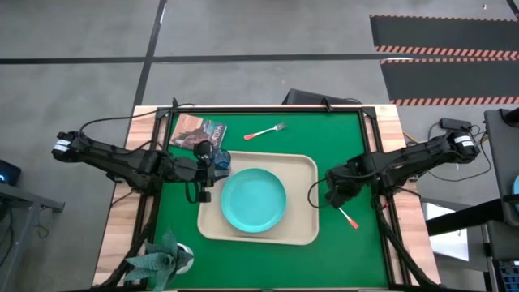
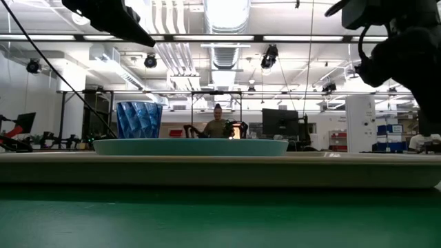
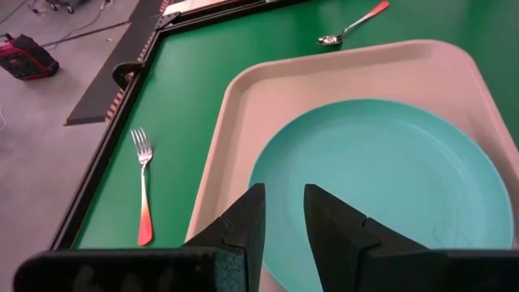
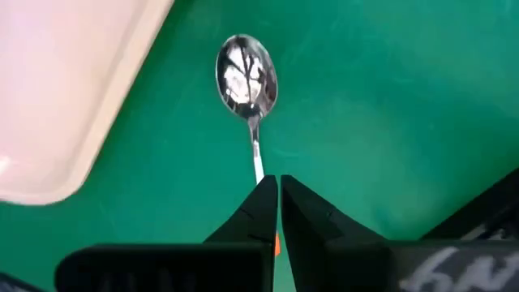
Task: Pick and place plate/cup/fork/spoon on tray
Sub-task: Put the orange spoon on the white tray to the right of the blue plate
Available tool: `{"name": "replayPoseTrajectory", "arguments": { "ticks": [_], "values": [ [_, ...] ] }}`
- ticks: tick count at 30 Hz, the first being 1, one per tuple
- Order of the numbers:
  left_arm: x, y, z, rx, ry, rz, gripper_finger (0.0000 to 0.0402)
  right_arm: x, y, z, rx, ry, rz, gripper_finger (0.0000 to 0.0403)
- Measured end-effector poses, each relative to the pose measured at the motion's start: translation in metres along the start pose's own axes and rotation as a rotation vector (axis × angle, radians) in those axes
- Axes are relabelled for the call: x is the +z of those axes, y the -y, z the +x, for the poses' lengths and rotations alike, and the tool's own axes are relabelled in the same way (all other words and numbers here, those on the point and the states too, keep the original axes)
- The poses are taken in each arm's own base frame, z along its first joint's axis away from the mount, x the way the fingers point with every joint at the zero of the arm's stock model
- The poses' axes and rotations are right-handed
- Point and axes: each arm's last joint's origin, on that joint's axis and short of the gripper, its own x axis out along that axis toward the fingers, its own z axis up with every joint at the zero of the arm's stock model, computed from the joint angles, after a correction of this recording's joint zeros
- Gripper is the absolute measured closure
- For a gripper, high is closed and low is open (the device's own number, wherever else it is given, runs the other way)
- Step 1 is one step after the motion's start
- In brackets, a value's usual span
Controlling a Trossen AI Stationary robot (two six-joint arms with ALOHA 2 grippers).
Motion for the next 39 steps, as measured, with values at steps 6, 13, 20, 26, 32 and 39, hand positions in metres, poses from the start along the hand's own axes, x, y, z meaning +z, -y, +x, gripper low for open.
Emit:
{"name": "replayPoseTrajectory", "arguments": {
  "ticks": [6,13,20,26,32,39],
  "values": [
    [0.002,0.000,0.000,0.001,0.011,-0.005,0.0329,-0.006,-0.002,0.002,-0.009,0.001,-0.017,0.0362],
    [0.002,0.000,0.000,0.001,0.015,-0.008,0.0329,-0.018,-0.007,0.011,0.004,0.019,-0.028,0.0272],
    [0.002,0.000,0.000,0.001,0.020,-0.011,0.0329,-0.023,-0.009,0.026,0.035,0.093,-0.066,0.0203],
    [0.004,0.000,0.000,0.003,0.036,-0.017,0.0329,-0.022,0.001,0.039,-0.009,0.112,-0.041,0.0196],
    [0.003,0.000,0.000,0.004,0.031,-0.015,0.0329,-0.019,0.000,0.056,0.096,0.154,-0.036,0.0197],
    [0.003,0.000,0.000,0.006,0.031,-0.015,0.0329,-0.015,0.004,0.080,0.030,0.158,0.010,0.0197]
  ]
}}
